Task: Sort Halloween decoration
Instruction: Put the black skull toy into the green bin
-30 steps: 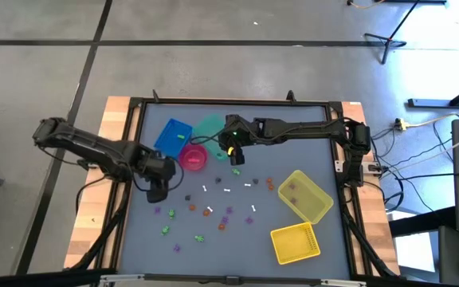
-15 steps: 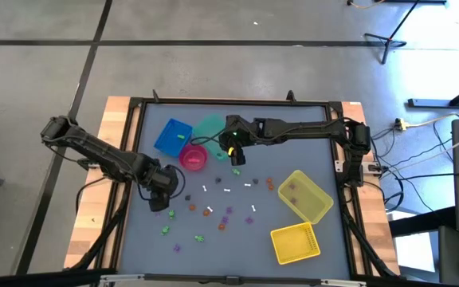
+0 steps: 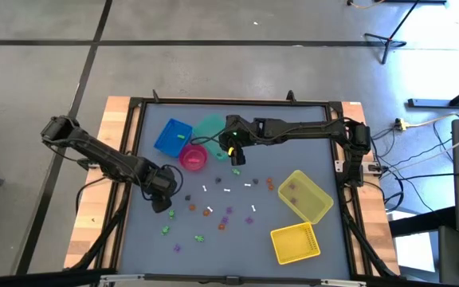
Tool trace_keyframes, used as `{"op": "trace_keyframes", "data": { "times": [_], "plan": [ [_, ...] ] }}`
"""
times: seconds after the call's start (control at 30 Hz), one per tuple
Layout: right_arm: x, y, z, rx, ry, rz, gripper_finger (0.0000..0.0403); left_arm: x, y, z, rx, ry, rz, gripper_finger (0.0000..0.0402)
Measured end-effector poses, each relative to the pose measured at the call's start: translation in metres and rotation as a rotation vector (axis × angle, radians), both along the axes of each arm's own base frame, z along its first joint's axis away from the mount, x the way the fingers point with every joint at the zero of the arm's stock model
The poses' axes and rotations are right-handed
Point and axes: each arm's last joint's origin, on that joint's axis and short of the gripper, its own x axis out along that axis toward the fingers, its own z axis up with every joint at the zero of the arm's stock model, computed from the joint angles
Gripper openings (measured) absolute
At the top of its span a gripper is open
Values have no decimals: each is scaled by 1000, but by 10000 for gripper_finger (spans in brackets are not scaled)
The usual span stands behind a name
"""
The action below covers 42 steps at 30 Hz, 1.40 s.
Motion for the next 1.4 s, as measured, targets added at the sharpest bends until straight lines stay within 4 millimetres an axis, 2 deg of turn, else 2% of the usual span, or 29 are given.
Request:
{"op": "trace_keyframes", "data": {
  "times": [0.67, 1.4],
  "plan": [
    [0, 0, 0, 0, -1, 0, 248, -13, 6, -40, 1, -53, 29, 127],
    [0, 0, 0, 0, -1, 0, 248, -14, 6, -42, 12, -50, 30, 127]
  ]
}}
